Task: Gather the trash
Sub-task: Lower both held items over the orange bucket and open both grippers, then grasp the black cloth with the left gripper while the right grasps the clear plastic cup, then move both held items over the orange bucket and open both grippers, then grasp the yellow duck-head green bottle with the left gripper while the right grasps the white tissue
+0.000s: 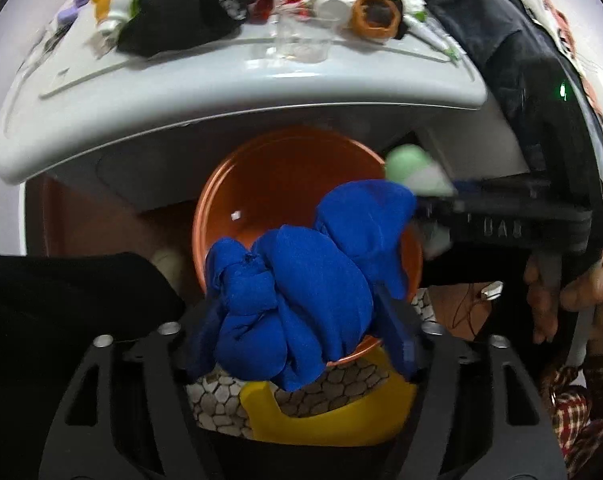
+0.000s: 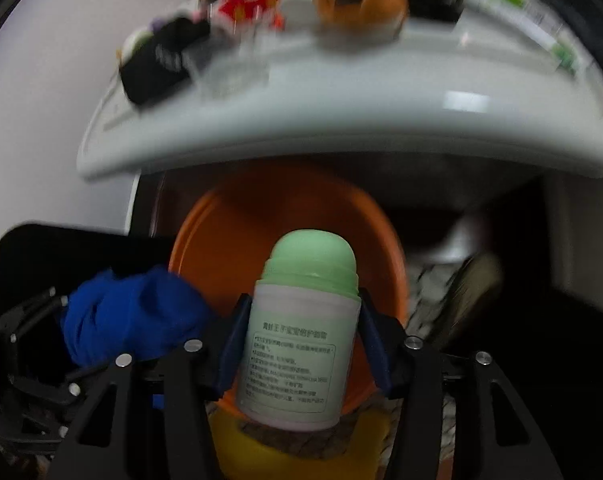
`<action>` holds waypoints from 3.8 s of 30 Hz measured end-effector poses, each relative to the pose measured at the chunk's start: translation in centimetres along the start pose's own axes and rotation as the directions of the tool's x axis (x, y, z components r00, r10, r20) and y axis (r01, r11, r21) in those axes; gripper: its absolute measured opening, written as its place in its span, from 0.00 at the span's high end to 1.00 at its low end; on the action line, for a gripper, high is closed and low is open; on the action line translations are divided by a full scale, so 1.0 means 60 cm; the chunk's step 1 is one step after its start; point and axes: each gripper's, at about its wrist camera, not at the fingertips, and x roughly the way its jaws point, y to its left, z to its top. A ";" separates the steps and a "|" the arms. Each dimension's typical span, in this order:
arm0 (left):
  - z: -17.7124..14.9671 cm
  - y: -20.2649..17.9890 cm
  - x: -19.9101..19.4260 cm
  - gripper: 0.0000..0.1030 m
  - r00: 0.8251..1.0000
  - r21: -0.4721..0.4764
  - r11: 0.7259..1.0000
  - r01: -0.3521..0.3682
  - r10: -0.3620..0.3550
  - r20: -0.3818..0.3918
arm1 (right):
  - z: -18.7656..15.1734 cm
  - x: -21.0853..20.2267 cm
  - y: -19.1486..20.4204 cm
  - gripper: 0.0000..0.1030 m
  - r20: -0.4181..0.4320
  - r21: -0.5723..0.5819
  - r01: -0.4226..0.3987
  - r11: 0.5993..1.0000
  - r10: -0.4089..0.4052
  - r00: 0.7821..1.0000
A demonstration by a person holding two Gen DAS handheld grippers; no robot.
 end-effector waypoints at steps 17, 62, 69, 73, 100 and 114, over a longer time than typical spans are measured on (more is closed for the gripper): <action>0.239 0.077 -0.058 0.11 0.929 -0.182 0.967 -0.181 0.229 0.291 | 0.112 -0.150 -0.015 0.07 0.363 0.028 0.050 0.998 -0.057 0.930; 0.015 0.001 -0.036 0.82 0.985 -0.003 1.000 0.030 -0.029 0.172 | 0.011 -0.003 0.059 0.55 0.126 -0.228 0.114 0.967 -0.086 0.988; 0.017 0.002 0.006 0.72 0.997 -0.032 0.999 0.026 -0.024 0.067 | -0.013 0.028 0.043 0.29 0.047 -0.219 0.110 0.970 -0.102 0.994; 0.017 0.002 0.019 0.35 1.000 -0.042 0.999 -0.017 0.018 0.023 | -0.015 0.016 0.031 0.14 0.076 -0.181 0.116 0.977 -0.104 0.992; 0.324 0.216 -0.030 0.14 0.942 -0.250 0.938 -0.241 0.288 0.174 | 0.035 -0.041 -0.028 0.11 0.260 -0.023 0.086 0.996 -0.077 0.963; 0.317 0.225 0.005 0.38 0.946 -0.237 0.948 -0.212 0.260 0.194 | 0.041 -0.040 -0.034 0.11 0.253 0.014 0.042 0.999 -0.044 0.966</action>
